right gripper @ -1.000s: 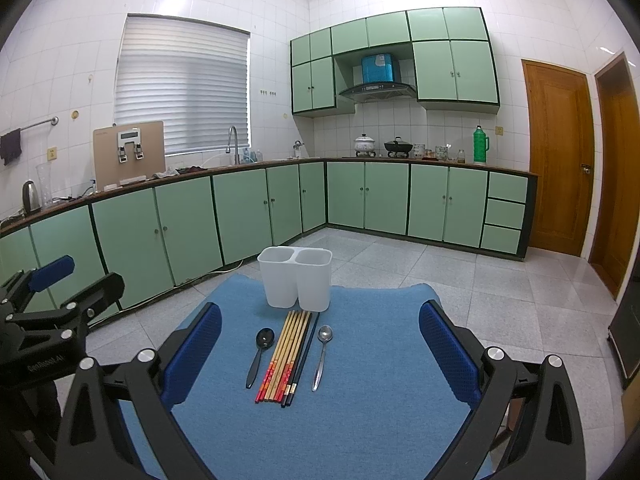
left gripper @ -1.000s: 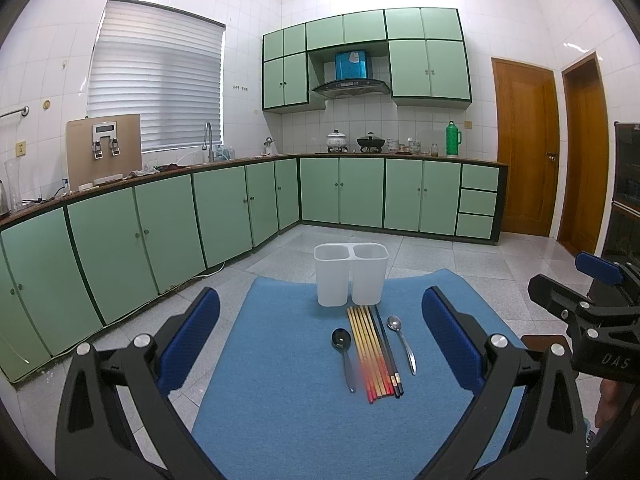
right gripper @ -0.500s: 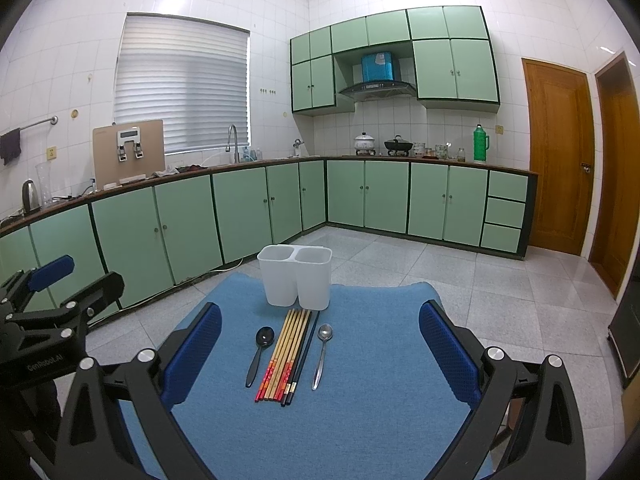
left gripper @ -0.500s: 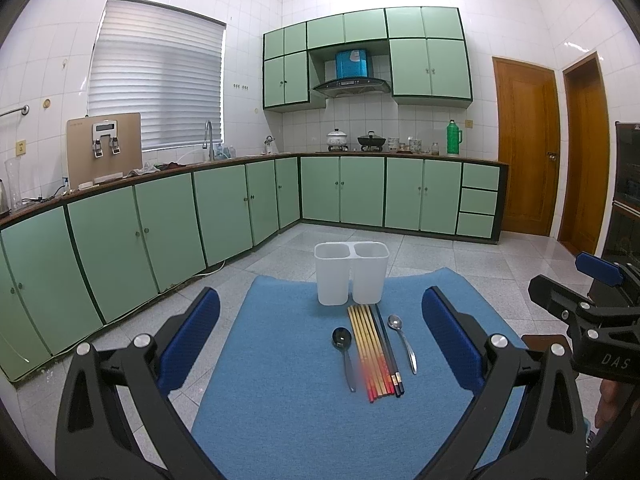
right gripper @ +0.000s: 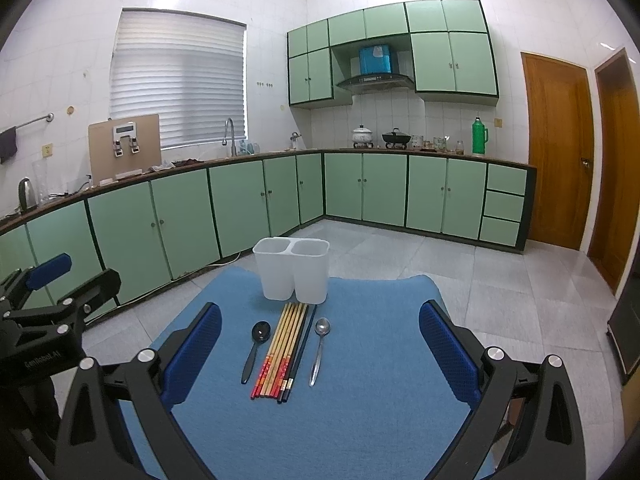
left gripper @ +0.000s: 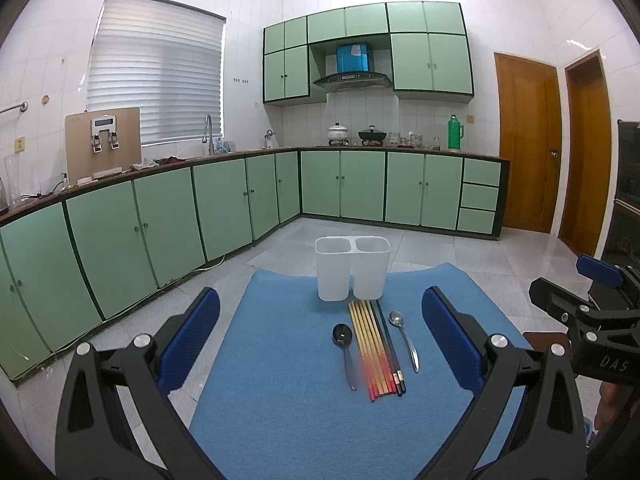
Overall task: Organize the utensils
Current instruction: 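Grasp the black spoon with the left gripper while the right gripper grasps the silver spoon, then lift both spoons and lower them into the white holder compartments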
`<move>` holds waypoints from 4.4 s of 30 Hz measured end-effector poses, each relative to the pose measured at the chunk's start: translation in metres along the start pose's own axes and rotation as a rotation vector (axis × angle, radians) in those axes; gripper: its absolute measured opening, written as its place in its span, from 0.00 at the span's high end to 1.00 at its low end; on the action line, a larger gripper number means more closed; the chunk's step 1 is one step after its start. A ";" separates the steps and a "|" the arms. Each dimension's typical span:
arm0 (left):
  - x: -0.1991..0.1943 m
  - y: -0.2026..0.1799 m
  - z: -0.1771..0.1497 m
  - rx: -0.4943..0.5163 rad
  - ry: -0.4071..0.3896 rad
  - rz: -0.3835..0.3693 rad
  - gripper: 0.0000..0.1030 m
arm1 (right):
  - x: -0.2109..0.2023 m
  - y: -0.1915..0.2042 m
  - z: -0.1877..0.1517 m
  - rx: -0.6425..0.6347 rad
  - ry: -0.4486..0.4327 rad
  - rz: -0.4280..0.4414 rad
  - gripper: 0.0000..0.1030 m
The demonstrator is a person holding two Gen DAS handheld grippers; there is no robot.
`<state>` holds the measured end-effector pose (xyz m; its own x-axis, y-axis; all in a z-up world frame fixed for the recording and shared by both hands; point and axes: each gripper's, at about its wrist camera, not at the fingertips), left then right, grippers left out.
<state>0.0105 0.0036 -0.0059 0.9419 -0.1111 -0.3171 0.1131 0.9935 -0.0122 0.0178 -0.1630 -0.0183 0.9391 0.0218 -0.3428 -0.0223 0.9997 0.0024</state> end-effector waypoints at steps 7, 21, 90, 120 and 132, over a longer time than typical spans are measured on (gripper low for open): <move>0.033 0.007 -0.002 0.001 0.050 0.019 0.05 | 0.026 -0.004 0.000 -0.006 0.060 -0.013 0.06; 0.181 0.055 -0.044 -0.024 0.346 0.078 0.05 | 0.192 -0.007 -0.018 0.024 0.373 0.003 0.06; 0.347 0.026 -0.079 -0.118 0.595 -0.158 0.68 | 0.339 0.017 -0.051 -0.069 0.689 0.069 0.72; 0.244 0.026 0.002 -0.020 0.006 -0.191 0.68 | 0.248 -0.001 0.050 0.020 0.150 0.208 0.73; 0.301 0.024 0.102 0.002 -0.195 -0.195 0.68 | 0.287 -0.001 0.136 0.051 0.048 0.268 0.73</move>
<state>0.3286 -0.0089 -0.0051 0.9454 -0.3030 -0.1203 0.2986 0.9529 -0.0533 0.3341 -0.1570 0.0108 0.8847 0.2866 -0.3678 -0.2494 0.9573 0.1461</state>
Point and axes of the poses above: each gripper's, at about its wrist camera, not at the fingertips, and x roughly the way its jaws point, y to its left, z to its top, and after that the axes turned 8 degrees about -z, right-handed
